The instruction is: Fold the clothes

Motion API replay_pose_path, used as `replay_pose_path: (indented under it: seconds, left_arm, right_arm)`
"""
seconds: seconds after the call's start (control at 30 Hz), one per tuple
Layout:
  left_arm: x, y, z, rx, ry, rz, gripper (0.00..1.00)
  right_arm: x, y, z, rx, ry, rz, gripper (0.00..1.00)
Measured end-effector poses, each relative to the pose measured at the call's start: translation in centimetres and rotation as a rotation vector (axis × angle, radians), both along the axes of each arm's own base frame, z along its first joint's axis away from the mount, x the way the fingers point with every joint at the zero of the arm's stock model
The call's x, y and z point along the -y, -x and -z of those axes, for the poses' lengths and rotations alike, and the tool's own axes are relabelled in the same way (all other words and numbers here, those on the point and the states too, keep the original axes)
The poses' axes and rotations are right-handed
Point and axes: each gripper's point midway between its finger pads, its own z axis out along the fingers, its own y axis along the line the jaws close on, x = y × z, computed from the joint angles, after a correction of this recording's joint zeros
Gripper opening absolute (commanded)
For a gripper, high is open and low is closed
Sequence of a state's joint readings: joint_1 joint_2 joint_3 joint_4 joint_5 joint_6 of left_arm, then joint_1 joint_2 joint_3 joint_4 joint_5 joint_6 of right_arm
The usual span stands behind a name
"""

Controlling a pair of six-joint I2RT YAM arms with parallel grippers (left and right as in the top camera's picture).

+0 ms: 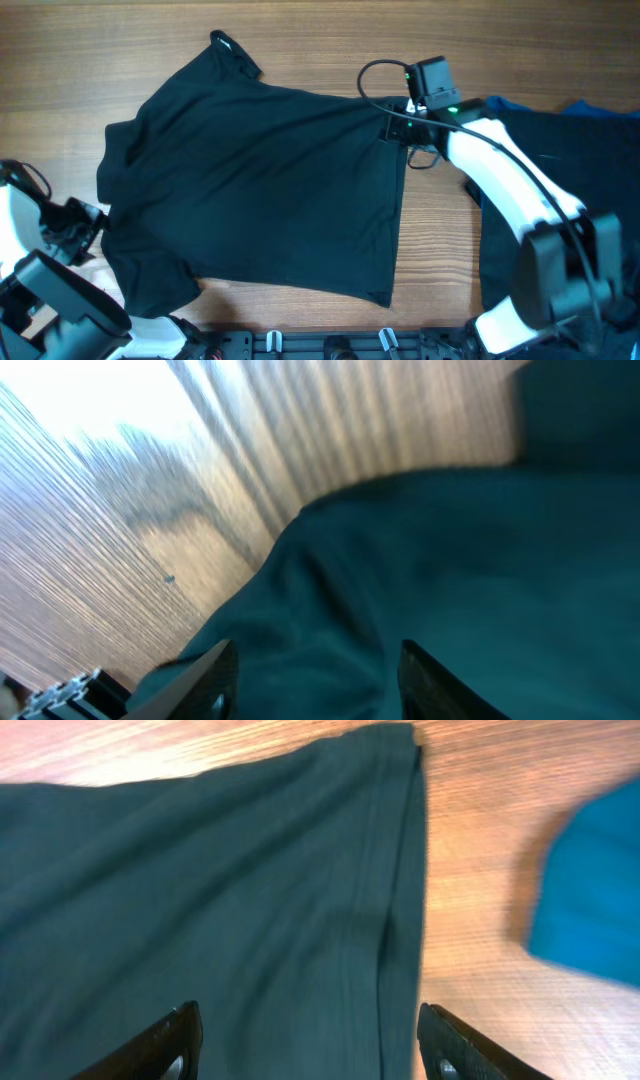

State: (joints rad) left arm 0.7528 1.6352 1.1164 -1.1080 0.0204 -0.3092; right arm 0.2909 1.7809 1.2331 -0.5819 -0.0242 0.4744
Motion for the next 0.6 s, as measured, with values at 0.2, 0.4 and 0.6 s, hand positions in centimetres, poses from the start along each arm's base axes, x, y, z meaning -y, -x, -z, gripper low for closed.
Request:
replay_pose_path:
  seconds: [0.2,0.4,0.6]
  left_arm:
    - [-1.8,-2.1,-6.1,0.143,-0.125,0.012,0.61]
    - [-0.7,-2.6,-7.3,0.203,-0.106,0.056,0.58]
    - [2.4,-5.0,-7.3,0.24,-0.07,0.228,0.58]
  right_arm:
    - [2.4,-3.0,6.7,-0.035,0.014,0.069,0.69]
    - [3.0,-5.0,6.6,0.023,-0.051,0.068,0.47]
    - [1.1,-5.3,6.9,0.024,-0.144,0.002,0.04]
